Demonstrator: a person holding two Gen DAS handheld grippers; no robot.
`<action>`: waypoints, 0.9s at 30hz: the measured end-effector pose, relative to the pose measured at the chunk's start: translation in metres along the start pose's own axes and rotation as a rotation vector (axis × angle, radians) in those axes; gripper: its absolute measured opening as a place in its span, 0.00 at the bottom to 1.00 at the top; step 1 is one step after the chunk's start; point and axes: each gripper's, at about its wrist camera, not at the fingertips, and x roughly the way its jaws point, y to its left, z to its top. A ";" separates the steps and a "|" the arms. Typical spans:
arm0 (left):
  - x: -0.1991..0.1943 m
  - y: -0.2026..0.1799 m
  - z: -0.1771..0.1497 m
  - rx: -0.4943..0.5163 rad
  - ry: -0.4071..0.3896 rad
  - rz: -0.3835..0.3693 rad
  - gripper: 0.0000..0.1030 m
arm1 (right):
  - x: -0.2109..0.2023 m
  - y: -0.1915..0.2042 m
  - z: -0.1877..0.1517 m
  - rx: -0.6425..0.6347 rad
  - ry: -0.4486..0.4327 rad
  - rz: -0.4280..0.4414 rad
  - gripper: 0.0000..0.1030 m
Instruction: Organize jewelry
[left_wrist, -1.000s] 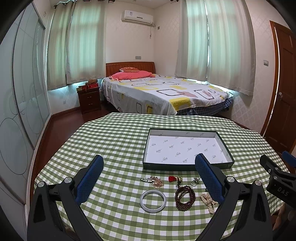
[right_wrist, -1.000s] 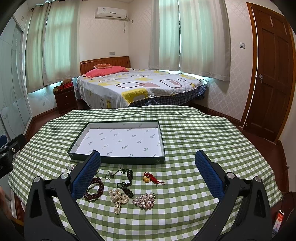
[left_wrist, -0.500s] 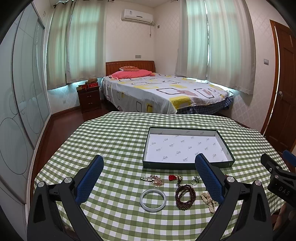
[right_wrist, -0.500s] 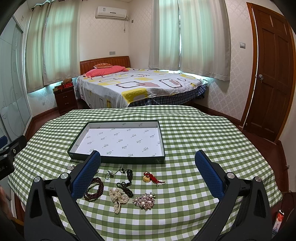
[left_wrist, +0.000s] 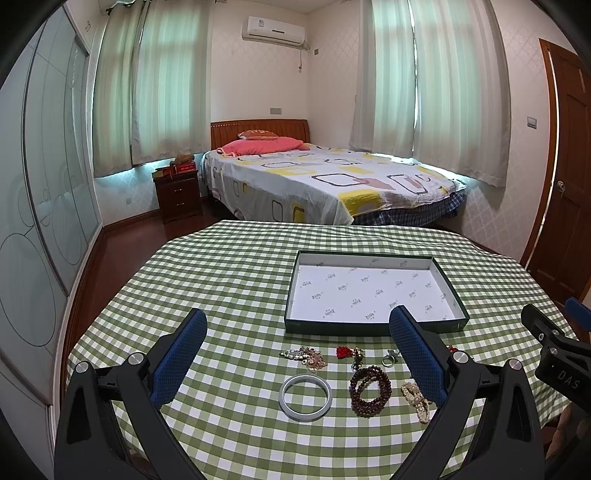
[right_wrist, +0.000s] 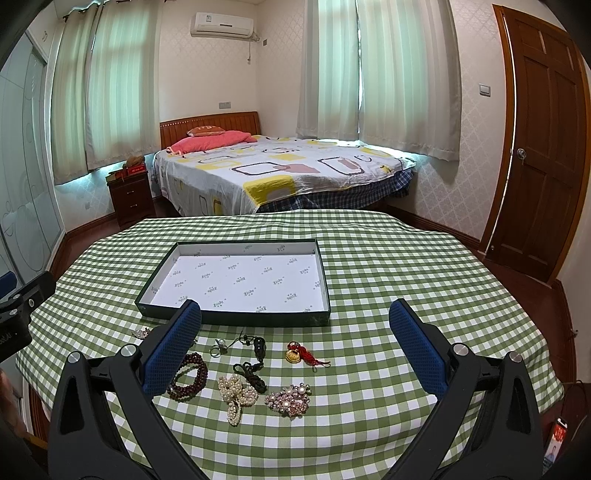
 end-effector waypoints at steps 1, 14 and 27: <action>0.000 0.000 0.000 -0.001 0.000 0.000 0.93 | 0.000 0.000 0.000 0.000 0.000 0.000 0.96; 0.002 -0.001 0.000 0.003 0.005 -0.005 0.93 | 0.000 0.000 0.000 0.000 -0.001 -0.001 0.96; 0.044 -0.001 -0.024 -0.006 0.109 -0.053 0.93 | 0.028 -0.005 -0.021 0.016 0.054 0.024 0.96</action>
